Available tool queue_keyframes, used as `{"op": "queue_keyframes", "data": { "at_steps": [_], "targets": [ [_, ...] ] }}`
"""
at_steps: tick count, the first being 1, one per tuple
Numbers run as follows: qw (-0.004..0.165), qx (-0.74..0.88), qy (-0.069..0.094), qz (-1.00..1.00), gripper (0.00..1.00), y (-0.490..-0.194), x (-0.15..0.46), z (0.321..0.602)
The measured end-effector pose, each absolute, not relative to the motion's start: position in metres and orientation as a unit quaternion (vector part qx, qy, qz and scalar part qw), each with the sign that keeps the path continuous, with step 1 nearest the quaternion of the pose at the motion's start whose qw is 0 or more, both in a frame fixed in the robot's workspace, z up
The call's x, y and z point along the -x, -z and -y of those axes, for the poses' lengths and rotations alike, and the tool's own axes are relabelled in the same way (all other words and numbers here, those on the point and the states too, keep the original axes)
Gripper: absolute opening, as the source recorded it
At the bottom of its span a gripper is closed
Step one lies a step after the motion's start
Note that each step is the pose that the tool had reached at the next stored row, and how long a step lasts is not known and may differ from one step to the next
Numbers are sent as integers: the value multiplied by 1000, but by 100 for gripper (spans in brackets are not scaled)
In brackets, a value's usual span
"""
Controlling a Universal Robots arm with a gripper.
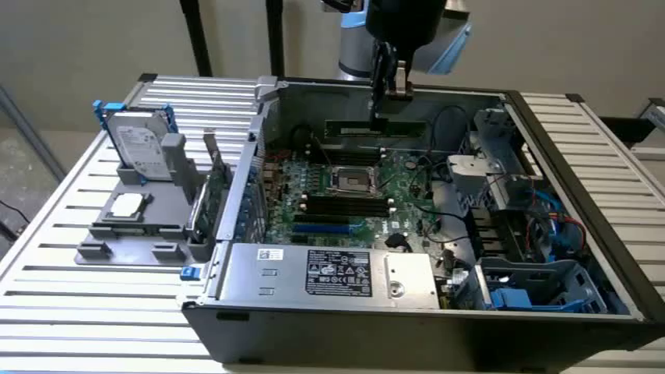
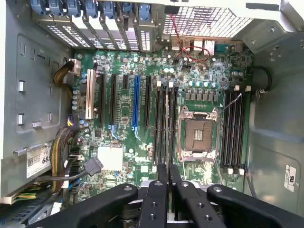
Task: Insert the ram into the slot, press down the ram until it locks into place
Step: 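Insert the ram into the slot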
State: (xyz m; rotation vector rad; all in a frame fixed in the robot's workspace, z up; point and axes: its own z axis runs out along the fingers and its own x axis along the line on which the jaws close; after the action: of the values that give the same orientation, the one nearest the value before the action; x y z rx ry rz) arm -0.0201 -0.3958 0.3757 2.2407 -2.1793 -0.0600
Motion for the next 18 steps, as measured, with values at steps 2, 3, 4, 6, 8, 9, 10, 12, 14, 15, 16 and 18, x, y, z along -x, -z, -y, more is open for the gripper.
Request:
{"op": "queue_keyframes", "data": {
  "at_steps": [2,3,4,6,8,9,10,12,14,15,16,18],
  "targets": [
    [8,-717,19,697,13,-376,20,396],
    [8,-717,19,697,13,-376,20,396],
    [8,-717,19,697,13,-376,20,396],
    [8,-717,19,697,13,-376,20,396],
    [8,-717,19,697,13,-376,20,396],
    [8,-717,19,697,13,-376,20,396],
    [8,-717,19,697,13,-376,20,396],
    [8,-717,19,697,13,-376,20,396],
    [8,-715,19,699,13,-375,21,396],
    [8,-712,19,702,13,-375,21,396],
    [8,-709,20,705,13,-375,22,396],
    [8,-704,20,710,13,-374,23,396]
  ]
}}
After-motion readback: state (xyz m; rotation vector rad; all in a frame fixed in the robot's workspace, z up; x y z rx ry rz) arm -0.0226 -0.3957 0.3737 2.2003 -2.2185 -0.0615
